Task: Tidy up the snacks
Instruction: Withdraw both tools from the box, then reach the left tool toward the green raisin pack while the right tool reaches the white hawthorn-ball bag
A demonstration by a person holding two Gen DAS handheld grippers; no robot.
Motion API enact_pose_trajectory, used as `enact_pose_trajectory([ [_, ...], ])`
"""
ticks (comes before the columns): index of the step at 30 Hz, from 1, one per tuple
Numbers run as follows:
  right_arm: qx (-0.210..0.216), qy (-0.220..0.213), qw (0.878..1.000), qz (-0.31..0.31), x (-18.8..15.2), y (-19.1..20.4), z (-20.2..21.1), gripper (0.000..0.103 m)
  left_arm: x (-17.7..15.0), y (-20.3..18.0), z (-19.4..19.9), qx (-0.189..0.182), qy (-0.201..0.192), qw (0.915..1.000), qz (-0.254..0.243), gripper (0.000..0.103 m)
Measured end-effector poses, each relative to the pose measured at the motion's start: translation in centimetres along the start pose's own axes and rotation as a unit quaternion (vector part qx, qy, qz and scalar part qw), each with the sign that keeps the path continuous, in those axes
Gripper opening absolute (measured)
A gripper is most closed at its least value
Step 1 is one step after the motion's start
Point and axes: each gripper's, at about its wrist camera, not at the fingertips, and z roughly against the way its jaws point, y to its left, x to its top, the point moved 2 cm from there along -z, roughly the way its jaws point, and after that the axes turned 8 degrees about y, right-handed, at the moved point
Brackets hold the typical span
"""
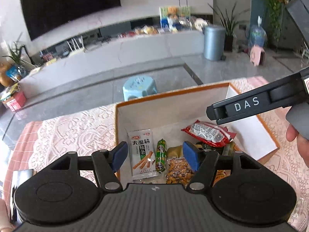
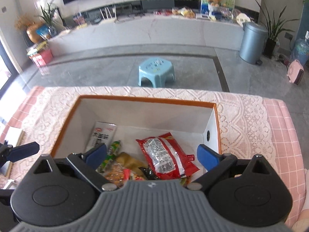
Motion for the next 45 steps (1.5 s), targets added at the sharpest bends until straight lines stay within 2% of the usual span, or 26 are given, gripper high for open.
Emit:
enact_pose_trajectory([
  [8,0.036,-0.067,0.997,0.021,-3.4,1.2,5.7,0.099,-3.4,-0.6,4.6,0.006,-0.061,0.9979,0.021,0.08],
  [14,0.057,-0.119,0.99,0.038,-7.0,1.7,8.9,0.099,-5.8,-0.8,6.6,0.013,-0.084,0.9959,0.033,0.083],
  [24,0.066,-0.194,0.975,0.089,-15.9,2.7,11.7,0.099,-11.2,-1.7,9.0,0.009,-0.109,0.9933,0.037,0.084],
  [29,0.077,-0.214,0.971,0.067,-20.5,2.0,12.4,0.099,-13.2,-1.8,9.8,-0.011,-0.116,0.9923,0.042,0.084],
  [33,0.058,-0.234,0.969,0.048,-23.3,1.3,12.6,0.099,-14.1,-2.2,10.2,-0.023,-0.12,0.9917,0.04,0.084],
  [38,0.013,-0.243,0.968,0.066,-26.7,1.2,12.6,0.099,-15.3,-2.6,10.0,-0.04,-0.117,0.9919,0.029,0.084],
  [45,-0.017,-0.213,0.974,0.078,-30.6,-0.4,11.6,0.099,-17.0,-5.0,9.0,-0.064,-0.097,0.9932,-0.008,0.082],
])
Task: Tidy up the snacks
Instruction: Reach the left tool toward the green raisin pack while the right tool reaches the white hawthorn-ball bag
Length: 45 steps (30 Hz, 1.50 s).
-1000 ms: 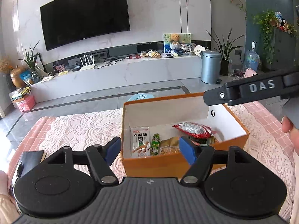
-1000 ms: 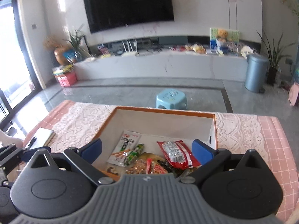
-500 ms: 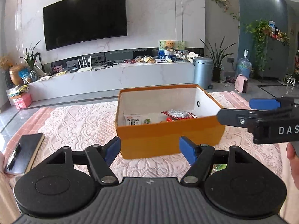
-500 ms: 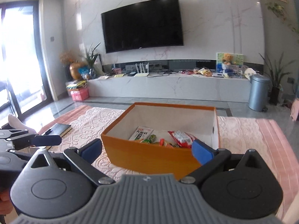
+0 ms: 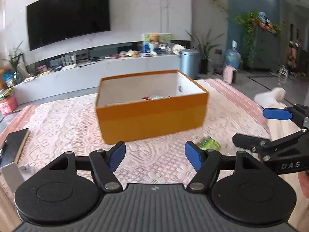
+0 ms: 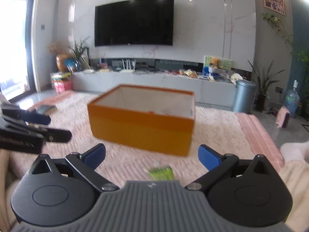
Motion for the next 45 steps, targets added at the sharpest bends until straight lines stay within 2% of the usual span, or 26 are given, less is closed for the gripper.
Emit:
enact_pose_trajectory([
  [5,-0.024,0.04,0.999,0.005,-3.0,-0.9,-0.2,0.096,-0.9,-0.9,-1.9,-0.024,0.024,0.9994,-0.011,0.079],
  [6,-0.026,0.048,0.998,-0.001,-3.4,-1.2,-0.4,0.093,-1.1,-1.0,-2.3,-0.028,0.032,0.9991,-0.011,0.075],
  [10,-0.031,0.064,0.997,-0.031,-3.9,-2.4,-1.0,0.092,-2.0,-1.5,-3.7,-0.043,0.052,0.9976,-0.014,0.071],
  [15,-0.04,0.102,0.992,-0.063,-4.6,-3.4,-2.7,0.09,-2.2,-2.2,-5.0,-0.047,0.064,0.9965,-0.027,0.071],
  [20,-0.035,0.124,0.984,-0.12,-5.0,-5.5,-4.1,0.09,-1.5,-3.5,-6.4,-0.076,0.065,0.994,-0.045,0.072],
  [23,-0.036,0.139,0.978,-0.152,-4.7,-7.2,-5.5,0.088,-1.0,-4.6,-7.8,-0.094,0.082,0.9909,-0.05,0.075],
  [25,-0.035,0.153,0.977,-0.145,-4.0,-7.9,-6.5,0.088,-0.6,-5.0,-8.7,-0.109,0.09,0.9891,-0.042,0.075],
  [32,0.006,0.231,0.97,-0.072,-3.1,-9.2,-9.6,0.088,1.2,-6.1,-11.1,-0.144,0.106,0.9839,0.0,0.079],
  [35,0.006,0.25,0.967,-0.047,-3.2,-9.6,-10.4,0.088,1.6,-6.5,-12.4,-0.149,0.122,0.9812,0.013,0.079],
  [40,-0.005,0.274,0.961,-0.05,-3.8,-10.2,-11.4,0.088,1.5,-7.0,-14.9,-0.16,0.155,0.9734,0.052,0.079],
  [45,-0.024,0.29,0.955,-0.056,-4.3,-10.5,-12.3,0.088,2.0,-7.5,-16.4,-0.153,0.16,0.9718,0.08,0.079],
])
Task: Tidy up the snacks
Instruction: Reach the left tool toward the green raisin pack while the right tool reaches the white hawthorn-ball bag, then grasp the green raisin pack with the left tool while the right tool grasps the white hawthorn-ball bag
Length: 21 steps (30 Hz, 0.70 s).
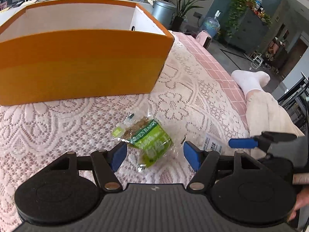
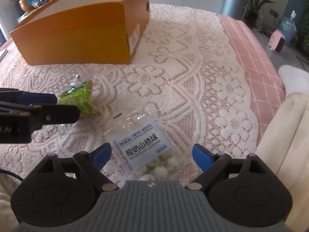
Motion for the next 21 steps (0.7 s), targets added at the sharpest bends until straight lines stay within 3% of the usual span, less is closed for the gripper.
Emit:
enact_pose_trajectory([
  [8,-0.008,0.021,1.0,-0.009,0.0,0.0,-1.1,0.089,1.0,0.9,-2.2,-0.005,0.039,0.9975,0.058,0.079],
  [13,-0.009,0.018,1.0,-0.012,-0.1,0.1,-1.1,0.089,1.1,1.0,-2.7,0.001,0.039,0.9964,0.075,0.079],
  [17,-0.01,0.013,1.0,-0.015,-0.4,0.2,-0.8,0.082,1.2,0.9,-2.9,0.002,0.036,0.9958,0.084,0.079],
  [21,-0.003,0.006,1.0,-0.015,-0.8,0.5,-0.2,0.074,1.1,0.6,-3.3,0.013,0.029,0.9967,0.074,0.071],
])
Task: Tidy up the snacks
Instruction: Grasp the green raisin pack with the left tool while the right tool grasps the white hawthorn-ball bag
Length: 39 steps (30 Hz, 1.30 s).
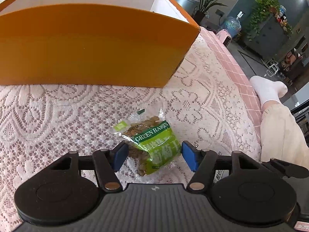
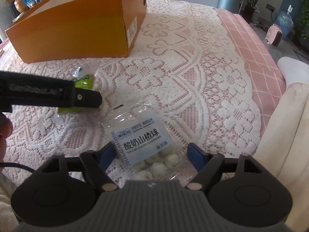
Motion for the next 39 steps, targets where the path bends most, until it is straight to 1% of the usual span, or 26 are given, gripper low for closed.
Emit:
enact_pose_trajectory([
  [4,0.026,-0.004,1.0,-0.013,-0.3,-0.3,0.5,0.071,0.0,0.1,0.1,-0.003,0.0,1.0,0.0,0.063],
  [5,0.035,-0.005,0.999,-0.016,-0.3,-0.3,0.6,0.071,0.0,0.1,0.1,-0.005,0.001,1.0,-0.001,0.06],
  [6,0.046,-0.006,0.999,-0.018,-0.4,-0.2,0.7,0.07,-0.1,0.1,0.2,-0.01,0.003,0.9999,-0.003,0.052],
  [8,0.06,-0.01,0.998,-0.019,-0.5,-0.2,0.9,0.07,-0.1,0.2,0.4,-0.012,0.003,0.9999,-0.003,0.051],
  [10,0.059,-0.014,0.998,-0.02,-0.6,-0.1,1.0,0.07,-0.1,0.1,0.5,-0.012,0.005,0.9999,-0.006,0.051],
  [13,0.05,-0.018,0.998,-0.028,-0.7,-0.3,0.9,0.069,-0.3,0.0,0.9,-0.01,0.004,0.9999,-0.009,0.05],
  [14,0.042,-0.02,0.998,-0.033,-0.8,-0.5,1.0,0.069,-0.4,0.0,1.1,-0.008,0.003,0.9999,-0.013,0.05],
  [17,0.001,-0.019,0.999,-0.046,-0.9,-1.1,0.8,0.069,-0.7,-0.5,1.7,0.004,-0.006,0.9996,-0.027,0.05],
  [18,-0.004,-0.017,0.999,-0.051,-0.9,-1.3,0.7,0.069,-0.8,-0.7,1.9,0.011,-0.009,0.9993,-0.033,0.05],
  [22,-0.002,-0.024,0.998,-0.057,-1.0,-1.8,0.9,0.069,-1.2,-1.0,3.0,0.007,-0.019,0.9989,-0.041,0.049],
  [28,-0.017,-0.024,0.998,-0.052,-1.4,-1.7,1.4,0.068,-1.8,-1.1,5.6,-0.002,-0.036,0.9982,-0.049,0.048],
  [32,-0.045,-0.007,0.998,-0.049,-1.4,-1.5,0.9,0.068,-2.2,0.1,7.5,-0.002,-0.05,0.9977,-0.044,0.048],
  [37,-0.068,0.004,0.997,-0.04,-1.6,-1.5,0.7,0.068,-2.9,1.9,9.2,0.026,-0.059,0.9972,-0.038,0.048],
  [39,-0.071,0.003,0.996,-0.045,-1.7,-1.7,0.9,0.067,-3.2,2.9,9.7,0.028,-0.058,0.9975,-0.03,0.048],
])
